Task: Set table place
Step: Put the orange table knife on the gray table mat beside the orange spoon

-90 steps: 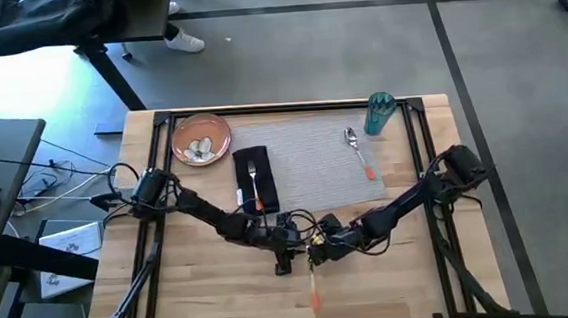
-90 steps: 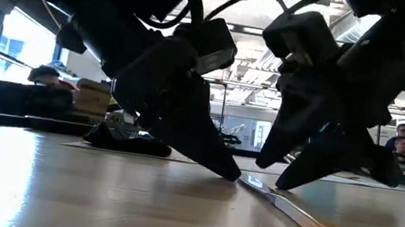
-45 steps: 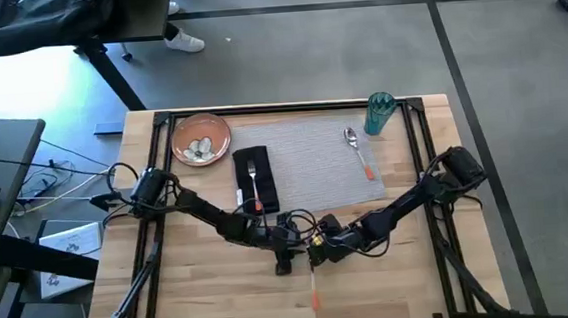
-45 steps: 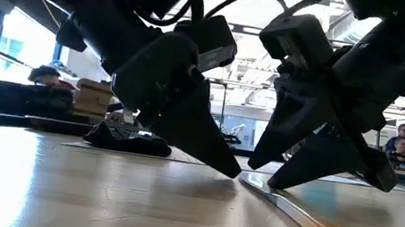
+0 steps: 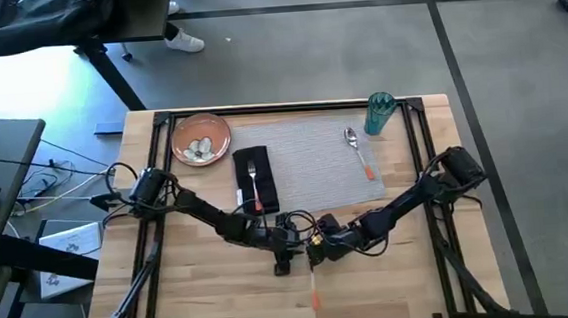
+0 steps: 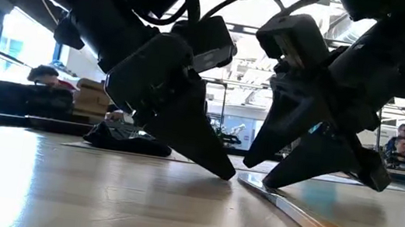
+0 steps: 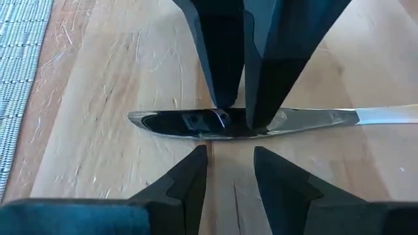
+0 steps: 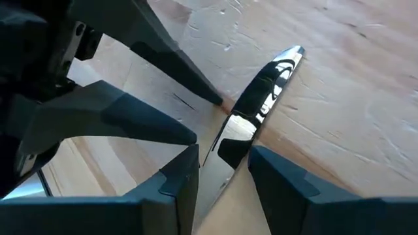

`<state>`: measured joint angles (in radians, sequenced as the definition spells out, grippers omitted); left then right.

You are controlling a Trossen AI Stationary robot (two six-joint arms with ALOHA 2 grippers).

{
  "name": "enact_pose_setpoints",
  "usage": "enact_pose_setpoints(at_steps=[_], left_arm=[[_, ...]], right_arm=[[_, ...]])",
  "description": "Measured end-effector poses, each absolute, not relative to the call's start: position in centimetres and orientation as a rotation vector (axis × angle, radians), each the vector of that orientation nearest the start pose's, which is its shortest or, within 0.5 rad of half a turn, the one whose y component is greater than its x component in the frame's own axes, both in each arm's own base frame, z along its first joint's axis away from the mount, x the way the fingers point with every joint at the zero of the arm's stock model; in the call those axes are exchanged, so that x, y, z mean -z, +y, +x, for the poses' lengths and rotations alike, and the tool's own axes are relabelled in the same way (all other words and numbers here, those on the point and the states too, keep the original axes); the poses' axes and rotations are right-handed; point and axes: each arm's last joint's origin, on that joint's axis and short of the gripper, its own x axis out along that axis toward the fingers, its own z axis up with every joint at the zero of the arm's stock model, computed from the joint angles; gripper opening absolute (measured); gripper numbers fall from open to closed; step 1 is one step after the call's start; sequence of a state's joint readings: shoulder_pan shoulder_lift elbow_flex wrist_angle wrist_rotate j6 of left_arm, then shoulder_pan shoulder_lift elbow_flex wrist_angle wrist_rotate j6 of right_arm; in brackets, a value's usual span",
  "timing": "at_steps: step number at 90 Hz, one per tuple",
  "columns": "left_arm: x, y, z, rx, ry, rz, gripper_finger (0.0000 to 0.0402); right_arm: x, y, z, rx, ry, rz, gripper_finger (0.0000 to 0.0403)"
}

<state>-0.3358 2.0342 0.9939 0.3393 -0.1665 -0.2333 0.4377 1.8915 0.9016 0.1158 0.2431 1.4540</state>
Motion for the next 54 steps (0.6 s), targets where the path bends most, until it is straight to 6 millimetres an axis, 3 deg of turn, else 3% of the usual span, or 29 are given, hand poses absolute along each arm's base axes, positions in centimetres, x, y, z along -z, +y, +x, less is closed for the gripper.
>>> enact_pose_setpoints(at_steps=[34, 54], left_arm=[[-9.7, -12.3, 36.7, 0.082, 0.693, -0.049, 0.0110], [-9.7, -12.3, 36.7, 0.082, 0.692, -0.049, 0.0110]], right_arm=[[-12.1, 14.3, 32.0, 0.380, 0.746, 1.078, 0.0124], [-11.3, 14.2, 32.1, 0.415, 0.744, 1.066, 0.0124]])
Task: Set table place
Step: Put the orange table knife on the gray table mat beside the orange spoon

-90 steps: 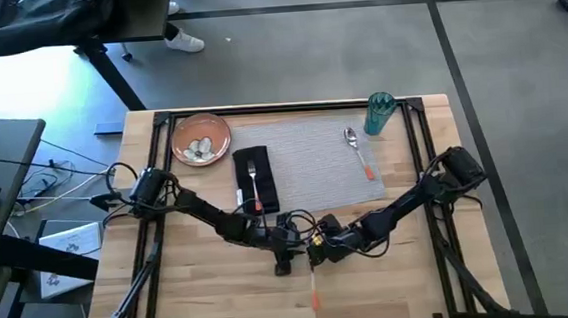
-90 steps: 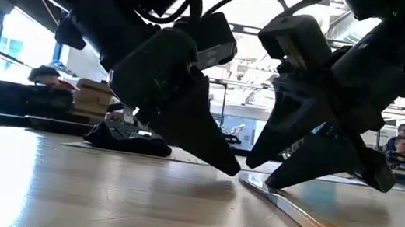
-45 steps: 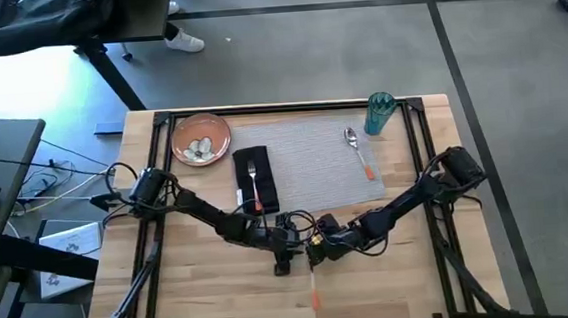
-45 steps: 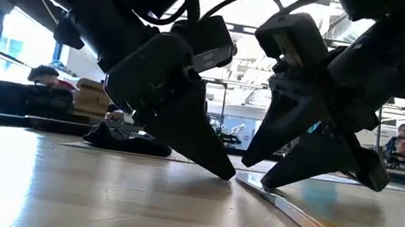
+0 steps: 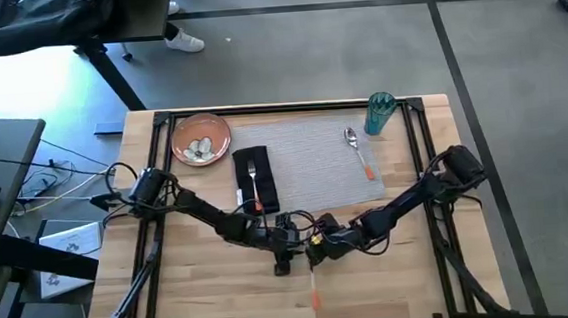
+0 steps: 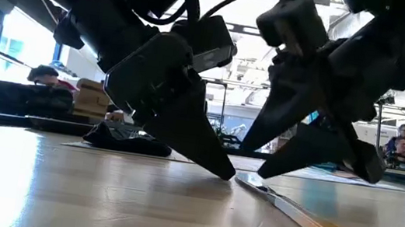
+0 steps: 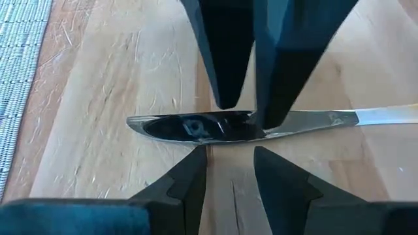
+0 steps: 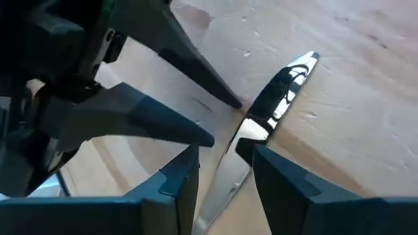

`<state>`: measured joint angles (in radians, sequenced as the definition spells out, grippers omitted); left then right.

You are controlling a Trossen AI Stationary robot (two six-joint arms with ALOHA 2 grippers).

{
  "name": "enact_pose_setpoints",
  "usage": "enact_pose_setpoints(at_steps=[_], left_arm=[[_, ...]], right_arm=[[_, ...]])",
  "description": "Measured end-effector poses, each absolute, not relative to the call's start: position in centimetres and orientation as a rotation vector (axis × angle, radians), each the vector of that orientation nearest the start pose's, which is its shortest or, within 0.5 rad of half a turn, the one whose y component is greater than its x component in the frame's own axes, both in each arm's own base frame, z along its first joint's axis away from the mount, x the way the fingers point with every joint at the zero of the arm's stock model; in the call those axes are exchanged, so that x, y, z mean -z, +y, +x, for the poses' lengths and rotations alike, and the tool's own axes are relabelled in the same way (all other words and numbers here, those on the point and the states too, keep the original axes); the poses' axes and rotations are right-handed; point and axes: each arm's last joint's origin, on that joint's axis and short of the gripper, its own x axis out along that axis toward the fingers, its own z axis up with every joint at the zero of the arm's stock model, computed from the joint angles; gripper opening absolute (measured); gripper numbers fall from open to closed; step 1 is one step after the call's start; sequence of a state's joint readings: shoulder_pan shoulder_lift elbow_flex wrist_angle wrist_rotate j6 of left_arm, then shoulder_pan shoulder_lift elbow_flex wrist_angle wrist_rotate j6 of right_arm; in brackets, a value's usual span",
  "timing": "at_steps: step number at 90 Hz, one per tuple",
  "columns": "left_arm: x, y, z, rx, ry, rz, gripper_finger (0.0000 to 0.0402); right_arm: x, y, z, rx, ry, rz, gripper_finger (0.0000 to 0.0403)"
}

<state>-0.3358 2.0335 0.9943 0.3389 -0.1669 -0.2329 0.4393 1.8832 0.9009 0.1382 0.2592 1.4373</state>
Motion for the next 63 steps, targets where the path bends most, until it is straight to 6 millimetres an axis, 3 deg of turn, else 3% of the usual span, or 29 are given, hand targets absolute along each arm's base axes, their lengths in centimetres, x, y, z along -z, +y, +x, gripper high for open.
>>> enact_pose_setpoints(at_steps=[16, 51, 63], left_arm=[[-9.7, -12.3, 36.7, 0.081, 0.693, -0.049, 0.0110], [-9.6, -12.7, 36.5, 0.087, 0.712, -0.044, 0.0110], [-9.6, -13.4, 36.1, 0.085, 0.701, 0.105, 0.0110]], right_arm=[[-10.3, 14.4, 32.3, 0.419, 0.742, 1.067, 0.0124], [-10.2, 14.4, 32.3, 0.420, 0.749, 1.064, 0.0124], [-10.2, 14.4, 32.3, 0.418, 0.748, 1.065, 0.0124]])
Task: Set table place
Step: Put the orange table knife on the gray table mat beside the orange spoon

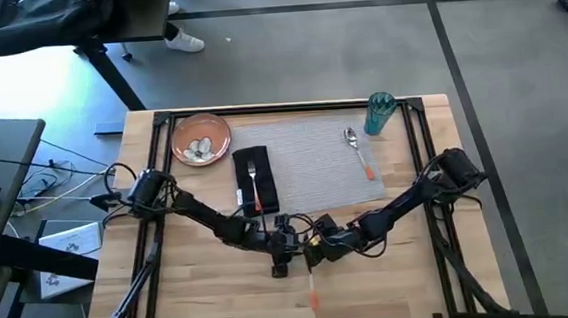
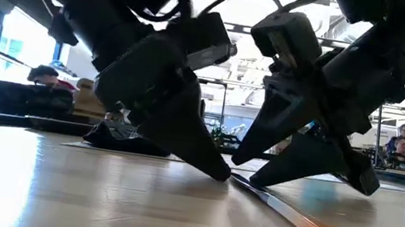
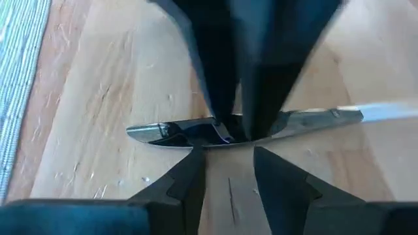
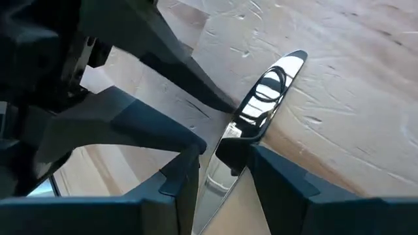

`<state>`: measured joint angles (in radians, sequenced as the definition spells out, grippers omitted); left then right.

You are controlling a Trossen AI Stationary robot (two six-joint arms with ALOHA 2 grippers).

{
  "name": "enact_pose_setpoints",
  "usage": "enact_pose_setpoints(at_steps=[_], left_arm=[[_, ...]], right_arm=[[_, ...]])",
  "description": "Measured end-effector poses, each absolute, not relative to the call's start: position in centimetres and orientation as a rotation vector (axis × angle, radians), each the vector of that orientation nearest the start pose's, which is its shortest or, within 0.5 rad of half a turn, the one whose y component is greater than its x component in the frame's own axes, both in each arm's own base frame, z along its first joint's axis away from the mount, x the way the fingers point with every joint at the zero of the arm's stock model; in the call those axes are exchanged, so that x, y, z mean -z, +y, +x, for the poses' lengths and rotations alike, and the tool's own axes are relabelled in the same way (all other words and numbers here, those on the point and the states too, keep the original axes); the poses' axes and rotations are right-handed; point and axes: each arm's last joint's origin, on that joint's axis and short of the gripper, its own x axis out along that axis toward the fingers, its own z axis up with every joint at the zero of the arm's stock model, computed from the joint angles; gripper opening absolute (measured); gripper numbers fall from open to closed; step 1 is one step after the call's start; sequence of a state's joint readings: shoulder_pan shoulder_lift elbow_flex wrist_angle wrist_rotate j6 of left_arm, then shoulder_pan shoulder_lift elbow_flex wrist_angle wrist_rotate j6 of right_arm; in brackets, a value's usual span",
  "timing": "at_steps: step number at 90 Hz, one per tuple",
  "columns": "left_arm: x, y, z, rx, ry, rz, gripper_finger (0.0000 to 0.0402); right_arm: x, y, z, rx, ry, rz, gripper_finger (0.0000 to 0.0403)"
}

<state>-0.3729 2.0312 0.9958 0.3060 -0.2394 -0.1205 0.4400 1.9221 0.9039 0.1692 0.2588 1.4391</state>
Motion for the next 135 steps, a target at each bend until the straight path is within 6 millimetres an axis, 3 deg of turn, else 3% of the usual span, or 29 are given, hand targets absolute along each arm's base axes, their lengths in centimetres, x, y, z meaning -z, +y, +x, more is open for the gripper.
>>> enact_pose_setpoints(at_steps=[31, 61, 80, 104, 120, 135], left_arm=[[-9.4, -13.6, 36.4, 0.285, 0.620, 0.734, 0.0110], [-8.8, -11.8, 37.2, 0.376, 0.617, 0.741, 0.0110], [-10.3, -12.5, 37.3, 0.264, 0.654, 0.423, 0.0110], [-15.3, -14.1, 35.9, 0.035, 0.649, -0.183, 0.0110], [-14.7, -14.9, 35.5, -0.129, 0.653, -0.577, 0.0110], [-12.7, -15.5, 35.2, -0.293, 0.638, -0.732, 0.0110]], right_arm=[[-10.2, 14.6, 32.3, 0.406, 0.746, 1.060, 0.0124], [-10.2, 14.6, 32.3, 0.399, 0.748, 1.064, 0.0124], [-10.2, 14.6, 32.3, 0.392, 0.752, 1.057, 0.0124], [-10.2, 14.6, 32.3, 0.381, 0.758, 1.032, 0.0124], [-10.3, 14.6, 32.3, 0.356, 0.757, 0.968, 0.0124], [-10.8, 14.5, 32.1, 0.289, 0.791, 0.822, 0.0123]])
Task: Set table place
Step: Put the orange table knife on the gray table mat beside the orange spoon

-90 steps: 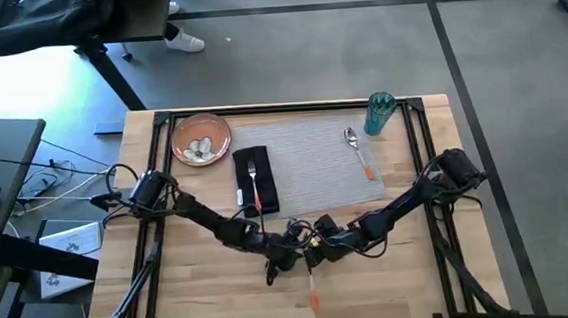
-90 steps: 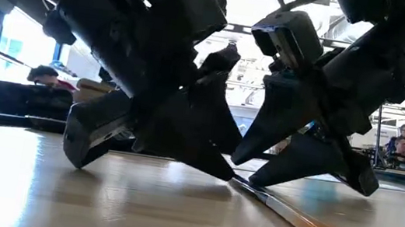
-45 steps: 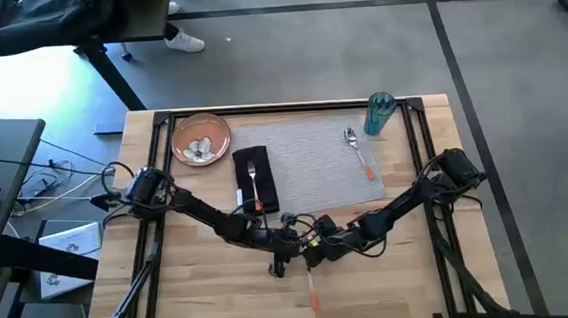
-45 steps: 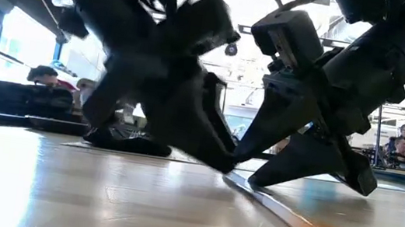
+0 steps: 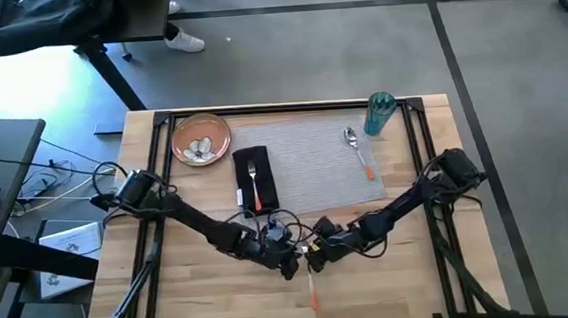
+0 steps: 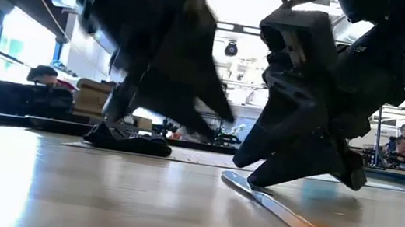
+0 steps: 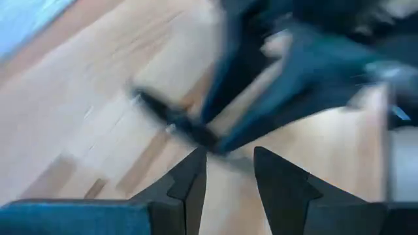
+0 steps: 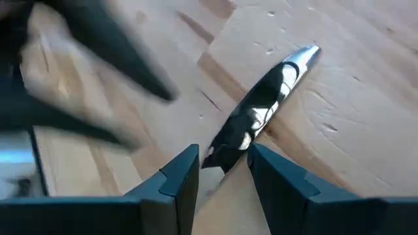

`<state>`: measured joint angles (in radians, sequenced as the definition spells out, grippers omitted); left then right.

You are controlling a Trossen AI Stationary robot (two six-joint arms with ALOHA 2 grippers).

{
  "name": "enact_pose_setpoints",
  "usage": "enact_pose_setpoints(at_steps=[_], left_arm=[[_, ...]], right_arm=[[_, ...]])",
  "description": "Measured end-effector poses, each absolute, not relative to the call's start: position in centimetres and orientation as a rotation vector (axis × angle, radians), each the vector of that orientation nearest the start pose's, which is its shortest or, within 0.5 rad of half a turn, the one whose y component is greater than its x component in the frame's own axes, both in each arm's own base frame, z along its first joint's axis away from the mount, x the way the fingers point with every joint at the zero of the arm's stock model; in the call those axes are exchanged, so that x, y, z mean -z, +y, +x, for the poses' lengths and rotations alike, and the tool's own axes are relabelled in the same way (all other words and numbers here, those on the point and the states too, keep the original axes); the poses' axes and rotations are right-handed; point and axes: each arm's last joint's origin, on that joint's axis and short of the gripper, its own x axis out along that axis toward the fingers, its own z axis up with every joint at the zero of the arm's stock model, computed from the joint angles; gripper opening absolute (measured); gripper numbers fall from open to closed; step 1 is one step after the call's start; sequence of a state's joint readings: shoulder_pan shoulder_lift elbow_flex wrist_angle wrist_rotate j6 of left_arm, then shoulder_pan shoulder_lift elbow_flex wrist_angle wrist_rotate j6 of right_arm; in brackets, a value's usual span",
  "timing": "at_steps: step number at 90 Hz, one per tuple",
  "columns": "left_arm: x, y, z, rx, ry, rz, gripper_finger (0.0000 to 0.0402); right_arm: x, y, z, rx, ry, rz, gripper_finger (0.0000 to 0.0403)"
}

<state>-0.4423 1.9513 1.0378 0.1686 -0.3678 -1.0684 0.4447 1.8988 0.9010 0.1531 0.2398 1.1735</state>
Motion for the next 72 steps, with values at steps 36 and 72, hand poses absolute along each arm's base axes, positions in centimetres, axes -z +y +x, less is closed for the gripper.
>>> enact_pose_setpoints(at_steps=[36, 72], left_arm=[[-12.2, -15.4, 35.5, -0.398, 0.566, -0.854, 0.0110], [-10.6, -15.5, 35.6, -0.423, 0.593, -0.890, 0.0110]], right_arm=[[-10.7, 15.2, 32.0, -0.034, 0.793, 0.079, 0.0006], [-9.6, 15.3, 32.4, -0.048, 0.767, -0.034, 0.0000]])
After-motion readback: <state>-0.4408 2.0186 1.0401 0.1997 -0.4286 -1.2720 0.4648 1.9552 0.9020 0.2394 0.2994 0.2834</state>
